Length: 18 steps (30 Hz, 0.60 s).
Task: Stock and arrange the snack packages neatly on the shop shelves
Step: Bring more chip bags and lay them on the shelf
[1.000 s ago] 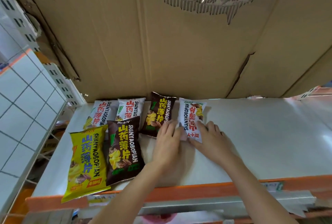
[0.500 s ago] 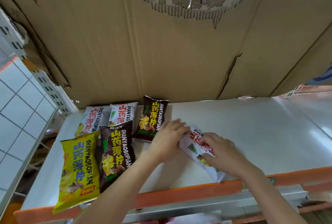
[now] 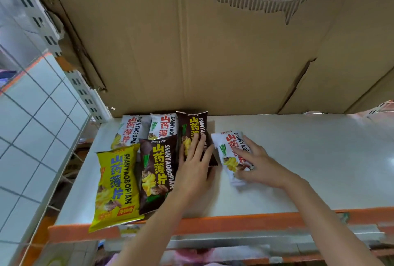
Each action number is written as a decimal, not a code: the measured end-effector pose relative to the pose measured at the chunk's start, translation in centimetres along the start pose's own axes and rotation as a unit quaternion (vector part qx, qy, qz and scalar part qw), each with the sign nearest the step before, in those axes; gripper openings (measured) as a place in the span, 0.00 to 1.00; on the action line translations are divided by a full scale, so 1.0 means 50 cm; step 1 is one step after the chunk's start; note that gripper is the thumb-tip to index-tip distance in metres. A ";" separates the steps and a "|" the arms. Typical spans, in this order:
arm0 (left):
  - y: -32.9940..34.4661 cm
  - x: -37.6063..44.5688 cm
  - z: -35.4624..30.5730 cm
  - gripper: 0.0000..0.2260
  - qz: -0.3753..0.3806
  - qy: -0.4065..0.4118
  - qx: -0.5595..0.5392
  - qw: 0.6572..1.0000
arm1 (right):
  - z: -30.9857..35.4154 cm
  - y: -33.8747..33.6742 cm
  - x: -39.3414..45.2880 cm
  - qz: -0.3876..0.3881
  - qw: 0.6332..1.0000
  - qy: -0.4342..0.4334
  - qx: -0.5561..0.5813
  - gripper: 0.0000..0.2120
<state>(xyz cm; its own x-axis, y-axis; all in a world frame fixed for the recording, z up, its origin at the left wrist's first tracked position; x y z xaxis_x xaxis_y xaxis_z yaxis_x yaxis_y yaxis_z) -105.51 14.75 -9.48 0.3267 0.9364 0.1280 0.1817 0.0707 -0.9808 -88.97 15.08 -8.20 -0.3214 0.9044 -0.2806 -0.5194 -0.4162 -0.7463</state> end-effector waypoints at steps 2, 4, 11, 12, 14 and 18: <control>-0.010 -0.005 -0.004 0.25 -0.021 0.012 -0.018 1.000 | 0.014 -0.006 0.042 -0.039 0.998 0.023 -0.040 0.35; -0.018 -0.007 -0.006 0.25 -0.040 0.022 -0.026 0.999 | 0.031 -0.014 0.075 -0.113 0.991 0.040 -0.059 0.33; -0.034 -0.013 -0.006 0.21 -0.086 0.029 -0.080 0.993 | 0.067 0.023 0.045 -0.353 0.933 -0.018 -0.072 0.20; -0.033 -0.013 -0.005 0.21 -0.089 0.029 -0.084 0.992 | 0.063 0.035 0.040 -0.336 0.938 -0.021 -0.078 0.22; -0.031 -0.012 -0.005 0.23 -0.096 0.026 -0.090 0.991 | 0.050 0.065 0.026 -0.274 0.954 -0.017 -0.121 0.27; -0.032 -0.011 -0.008 0.25 -0.105 0.017 -0.100 0.989 | 0.020 0.090 -0.011 -0.194 0.972 0.000 -0.132 0.30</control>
<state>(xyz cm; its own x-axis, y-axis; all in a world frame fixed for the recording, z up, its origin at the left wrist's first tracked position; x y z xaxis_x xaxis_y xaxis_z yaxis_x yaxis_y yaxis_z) -105.60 13.96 -7.93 0.2938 0.8958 0.3334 0.4272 0.1889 -0.8842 -91.91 12.61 -10.78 -0.1426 0.9883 0.0539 -0.3797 -0.0044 -0.9251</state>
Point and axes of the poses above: each hand's wrist, its own x-axis towards the middle knuckle, its own y-axis out of the palm, z = x × y, the point moved 7 cm from there along x, towards the middle knuckle, and after that the axes turned 5 degrees about x, right-handed, at the moved point
